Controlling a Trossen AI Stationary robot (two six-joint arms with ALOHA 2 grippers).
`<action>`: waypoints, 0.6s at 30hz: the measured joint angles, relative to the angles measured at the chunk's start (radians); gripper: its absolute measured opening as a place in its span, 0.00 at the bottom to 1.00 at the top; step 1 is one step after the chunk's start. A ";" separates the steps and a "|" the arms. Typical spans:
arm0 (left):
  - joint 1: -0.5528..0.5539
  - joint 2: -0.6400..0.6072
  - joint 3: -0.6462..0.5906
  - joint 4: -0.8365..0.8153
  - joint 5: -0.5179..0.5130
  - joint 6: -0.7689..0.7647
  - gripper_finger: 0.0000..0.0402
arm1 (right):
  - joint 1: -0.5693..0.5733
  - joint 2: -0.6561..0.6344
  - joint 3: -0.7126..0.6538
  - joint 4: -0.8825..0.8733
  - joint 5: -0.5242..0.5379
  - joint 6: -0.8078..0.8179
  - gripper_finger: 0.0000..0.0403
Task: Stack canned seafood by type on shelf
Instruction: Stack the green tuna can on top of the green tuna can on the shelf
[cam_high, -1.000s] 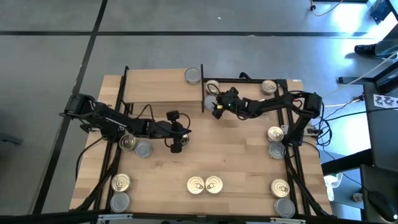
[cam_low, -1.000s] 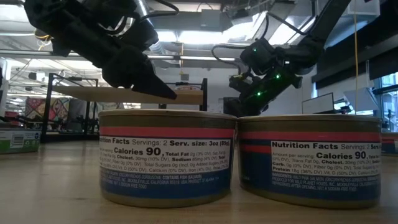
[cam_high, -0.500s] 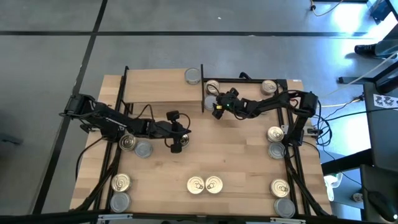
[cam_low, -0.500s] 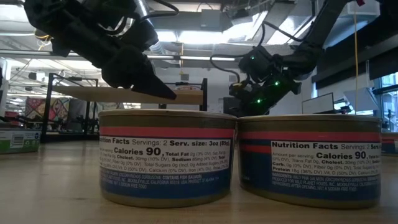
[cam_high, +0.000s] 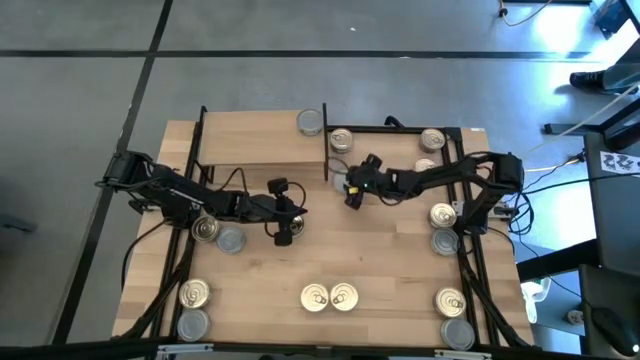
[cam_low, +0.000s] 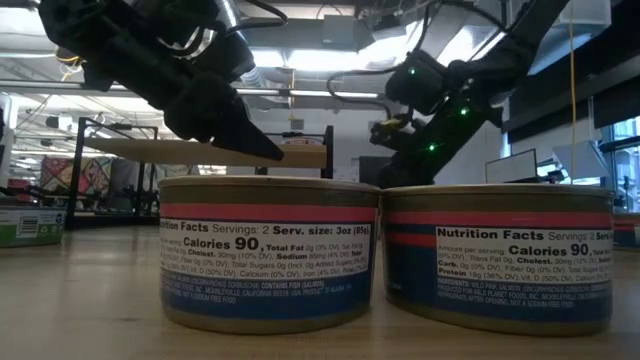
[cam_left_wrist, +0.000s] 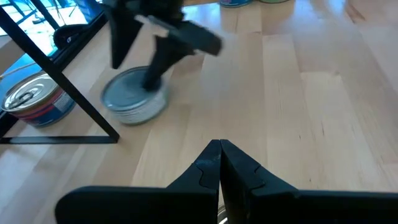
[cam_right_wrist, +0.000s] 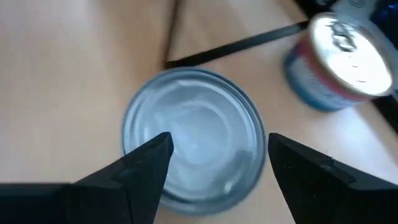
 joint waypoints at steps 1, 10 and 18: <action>-0.001 0.000 0.000 0.000 0.000 -0.001 0.00 | 0.019 0.000 0.000 -0.011 0.000 0.014 0.68; -0.016 0.000 0.000 0.001 0.010 -0.031 0.00 | 0.202 0.001 -0.005 -0.052 0.000 0.107 0.68; -0.055 0.029 0.024 0.005 0.010 -0.109 0.00 | 0.321 -0.006 -0.006 -0.051 -0.014 0.136 0.68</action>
